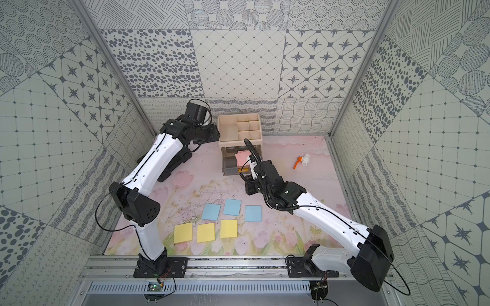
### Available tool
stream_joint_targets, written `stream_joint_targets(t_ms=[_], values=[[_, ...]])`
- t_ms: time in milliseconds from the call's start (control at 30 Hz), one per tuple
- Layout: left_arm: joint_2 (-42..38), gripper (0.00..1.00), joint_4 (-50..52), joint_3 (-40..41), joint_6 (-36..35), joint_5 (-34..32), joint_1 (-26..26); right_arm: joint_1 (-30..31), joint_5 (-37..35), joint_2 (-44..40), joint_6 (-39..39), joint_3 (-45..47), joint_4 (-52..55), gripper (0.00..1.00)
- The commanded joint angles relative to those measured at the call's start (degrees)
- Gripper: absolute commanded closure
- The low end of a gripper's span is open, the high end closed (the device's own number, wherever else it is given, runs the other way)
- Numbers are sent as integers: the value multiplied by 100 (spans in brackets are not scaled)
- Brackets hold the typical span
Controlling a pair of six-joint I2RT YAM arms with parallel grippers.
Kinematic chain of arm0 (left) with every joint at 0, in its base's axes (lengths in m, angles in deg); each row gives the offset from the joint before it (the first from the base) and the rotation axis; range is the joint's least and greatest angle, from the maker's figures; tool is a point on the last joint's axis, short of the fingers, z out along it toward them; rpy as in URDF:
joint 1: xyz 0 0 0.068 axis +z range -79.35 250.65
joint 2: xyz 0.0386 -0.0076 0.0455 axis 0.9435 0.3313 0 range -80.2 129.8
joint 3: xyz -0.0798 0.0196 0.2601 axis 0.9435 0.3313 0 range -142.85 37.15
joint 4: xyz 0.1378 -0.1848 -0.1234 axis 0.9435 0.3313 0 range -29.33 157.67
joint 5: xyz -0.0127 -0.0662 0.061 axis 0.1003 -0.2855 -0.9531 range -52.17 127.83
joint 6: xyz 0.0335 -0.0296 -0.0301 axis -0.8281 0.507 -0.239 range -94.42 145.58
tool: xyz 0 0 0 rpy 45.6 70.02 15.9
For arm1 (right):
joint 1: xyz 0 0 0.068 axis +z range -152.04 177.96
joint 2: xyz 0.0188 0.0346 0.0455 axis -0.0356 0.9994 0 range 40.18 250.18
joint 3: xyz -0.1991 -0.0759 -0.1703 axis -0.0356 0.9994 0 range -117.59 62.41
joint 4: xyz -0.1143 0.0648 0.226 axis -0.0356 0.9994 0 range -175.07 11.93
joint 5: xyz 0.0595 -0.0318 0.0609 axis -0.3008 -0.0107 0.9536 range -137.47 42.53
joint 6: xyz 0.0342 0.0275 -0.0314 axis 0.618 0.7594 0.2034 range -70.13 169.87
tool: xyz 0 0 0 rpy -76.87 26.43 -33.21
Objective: Please put the sticky notes in the drawer by color
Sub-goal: Place the sticky notes in the drawer, then close the drawer in the storage box.
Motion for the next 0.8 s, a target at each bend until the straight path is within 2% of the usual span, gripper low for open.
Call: stream_joint_targets(t_ms=[0,300,400,600,667,767], values=[[561,45,363,-830,-300,-253,-33,-12,55,188,103,-5,-1064,100],[1354,47,652,-1711,-457,-386,-41,-30,138,801,-138,-364,-1377,99],[1463,57,644,-1737,-477,-465,-41,-30,260,972,-82,-442,-1432,99],[1583,87,668,-1789,-573,-584,-37,-30,316,1093,-46,-431,-1577,99],[1621,92,700,-1847,-591,-593,-32,-38,303,1185,-106,-531,-1524,99],[1667,92,736,-1938,-613,-549,-26,-43,290,1294,-167,-621,-1564,99]])
